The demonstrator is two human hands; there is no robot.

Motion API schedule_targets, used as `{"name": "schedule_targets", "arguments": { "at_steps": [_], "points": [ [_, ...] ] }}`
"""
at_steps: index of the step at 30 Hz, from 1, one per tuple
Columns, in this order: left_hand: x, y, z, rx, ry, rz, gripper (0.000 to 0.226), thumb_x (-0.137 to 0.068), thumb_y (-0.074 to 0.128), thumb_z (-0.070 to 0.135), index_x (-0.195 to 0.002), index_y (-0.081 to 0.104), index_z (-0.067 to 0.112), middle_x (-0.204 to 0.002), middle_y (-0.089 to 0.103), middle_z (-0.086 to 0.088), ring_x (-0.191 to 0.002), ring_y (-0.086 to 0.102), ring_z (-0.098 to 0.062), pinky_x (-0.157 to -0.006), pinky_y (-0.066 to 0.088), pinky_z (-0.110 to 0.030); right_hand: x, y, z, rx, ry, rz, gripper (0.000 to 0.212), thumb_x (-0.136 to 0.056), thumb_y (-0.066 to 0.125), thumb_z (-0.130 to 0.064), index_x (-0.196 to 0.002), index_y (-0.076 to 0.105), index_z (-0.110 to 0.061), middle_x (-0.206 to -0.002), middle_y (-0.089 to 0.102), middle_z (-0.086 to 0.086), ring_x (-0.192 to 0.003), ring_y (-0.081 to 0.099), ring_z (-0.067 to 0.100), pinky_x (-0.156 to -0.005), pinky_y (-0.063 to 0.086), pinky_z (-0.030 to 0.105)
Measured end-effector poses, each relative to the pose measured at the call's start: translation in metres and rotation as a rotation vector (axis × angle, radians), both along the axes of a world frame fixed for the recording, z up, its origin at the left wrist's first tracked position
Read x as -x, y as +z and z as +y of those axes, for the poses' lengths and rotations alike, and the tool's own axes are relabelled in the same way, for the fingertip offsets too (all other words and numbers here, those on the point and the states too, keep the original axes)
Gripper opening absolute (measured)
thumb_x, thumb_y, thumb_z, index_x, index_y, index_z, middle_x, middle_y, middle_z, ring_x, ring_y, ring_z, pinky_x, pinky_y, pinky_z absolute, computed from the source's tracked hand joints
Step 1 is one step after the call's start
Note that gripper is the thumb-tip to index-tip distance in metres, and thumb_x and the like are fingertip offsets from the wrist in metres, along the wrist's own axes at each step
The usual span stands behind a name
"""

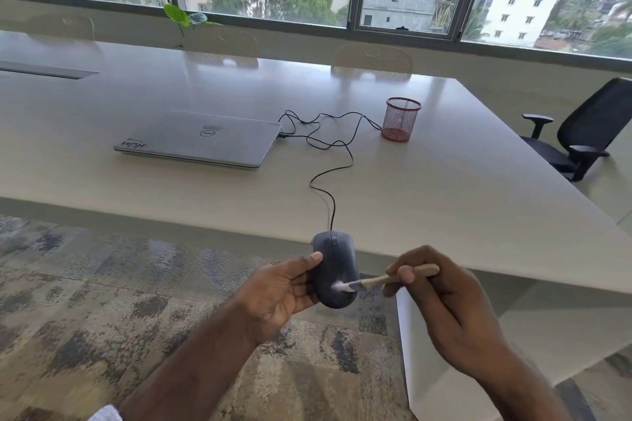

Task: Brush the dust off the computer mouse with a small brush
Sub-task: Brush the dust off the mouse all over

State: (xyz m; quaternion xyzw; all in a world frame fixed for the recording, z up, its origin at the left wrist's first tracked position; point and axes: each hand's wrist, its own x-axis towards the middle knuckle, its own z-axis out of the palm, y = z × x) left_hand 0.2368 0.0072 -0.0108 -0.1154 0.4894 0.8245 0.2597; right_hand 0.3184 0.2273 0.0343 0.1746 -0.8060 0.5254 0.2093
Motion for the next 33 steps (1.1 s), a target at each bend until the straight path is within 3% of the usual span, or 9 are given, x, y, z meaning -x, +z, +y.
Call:
{"name": "schedule_targets", "arguments": {
  "at_steps": [5, 8, 11, 15, 19, 22, 26, 33],
  "points": [
    [0.000, 0.001, 0.003, 0.024, 0.020, -0.018, 0.043, -0.069, 0.081, 0.013, -0.107, 0.071, -0.005, -0.106, 0.079, -0.026, -0.099, 0.077, -0.037, -0.087, 0.061, -0.047, 0.008, 0.003, 0.003, 0.165, -0.055, 0.033, 0.020, -0.106, 0.054, -0.030, -0.098, 0.069, -0.018, -0.080, 0.076, 0.001, -0.078, 0.075, 0.018, -0.073, 0.056, 0.020],
    [0.000, 0.002, 0.004, 0.022, 0.021, -0.018, 0.043, -0.070, 0.081, 0.013, -0.108, 0.071, -0.005, -0.107, 0.079, -0.026, -0.097, 0.077, -0.036, -0.089, 0.061, -0.047, 0.011, -0.003, 0.004, 0.172, -0.065, -0.016, 0.017, -0.102, 0.054, -0.018, -0.097, 0.069, -0.013, -0.081, 0.077, 0.003, -0.078, 0.075, 0.016, -0.074, 0.056, 0.018],
    [0.000, 0.003, 0.002, 0.018, 0.017, -0.014, 0.047, -0.072, 0.080, 0.013, -0.114, 0.070, -0.007, -0.117, 0.075, -0.031, -0.103, 0.074, -0.038, -0.098, 0.058, -0.051, 0.005, -0.008, 0.005, 0.173, -0.032, -0.039, 0.019, -0.104, 0.054, -0.020, -0.092, 0.069, -0.016, -0.077, 0.076, 0.005, -0.075, 0.073, 0.017, -0.074, 0.054, 0.016],
    [0.001, 0.000, 0.001, 0.029, 0.027, -0.025, 0.052, -0.072, 0.080, 0.013, -0.117, 0.067, -0.010, -0.118, 0.075, -0.033, -0.112, 0.073, -0.043, -0.096, 0.058, -0.051, 0.001, -0.004, 0.007, 0.226, 0.037, -0.057, 0.019, -0.101, 0.056, -0.029, -0.093, 0.069, -0.018, -0.075, 0.075, 0.007, -0.073, 0.073, 0.020, -0.073, 0.055, 0.019],
    [0.001, -0.001, 0.001, 0.030, 0.017, -0.019, 0.049, -0.070, 0.081, 0.013, -0.113, 0.069, -0.007, -0.115, 0.076, -0.030, -0.110, 0.073, -0.042, -0.096, 0.058, -0.052, 0.012, -0.001, 0.011, 0.319, -0.068, -0.022, 0.019, -0.102, 0.055, -0.027, -0.095, 0.070, -0.017, -0.080, 0.077, 0.009, -0.073, 0.074, 0.023, -0.070, 0.058, 0.026],
    [0.002, 0.000, 0.002, 0.014, 0.009, -0.014, 0.048, -0.070, 0.081, 0.013, -0.112, 0.069, -0.007, -0.115, 0.076, -0.030, -0.111, 0.072, -0.041, -0.098, 0.057, -0.052, 0.018, -0.007, 0.012, 0.277, -0.110, -0.048, 0.019, -0.102, 0.054, -0.025, -0.098, 0.069, -0.016, -0.086, 0.078, 0.009, -0.077, 0.076, 0.024, -0.068, 0.057, 0.031],
    [0.003, 0.003, 0.002, 0.017, 0.004, -0.002, 0.046, -0.072, 0.079, 0.015, -0.112, 0.069, -0.005, -0.113, 0.077, -0.027, -0.109, 0.071, -0.040, -0.106, 0.053, -0.054, 0.010, -0.011, 0.010, 0.283, -0.032, -0.067, 0.019, -0.099, 0.054, -0.029, -0.092, 0.070, -0.021, -0.078, 0.076, 0.010, -0.073, 0.072, 0.021, -0.066, 0.055, 0.026],
    [0.008, 0.004, 0.001, 0.008, 0.016, -0.004, 0.052, -0.072, 0.079, 0.015, -0.118, 0.068, -0.006, -0.123, 0.073, -0.031, -0.122, 0.068, -0.043, -0.110, 0.051, -0.055, 0.002, -0.003, 0.011, 0.362, 0.028, -0.036, 0.022, -0.103, 0.055, -0.022, -0.093, 0.069, -0.009, -0.073, 0.074, 0.013, -0.069, 0.071, 0.022, -0.066, 0.055, 0.026]
  ]
}}
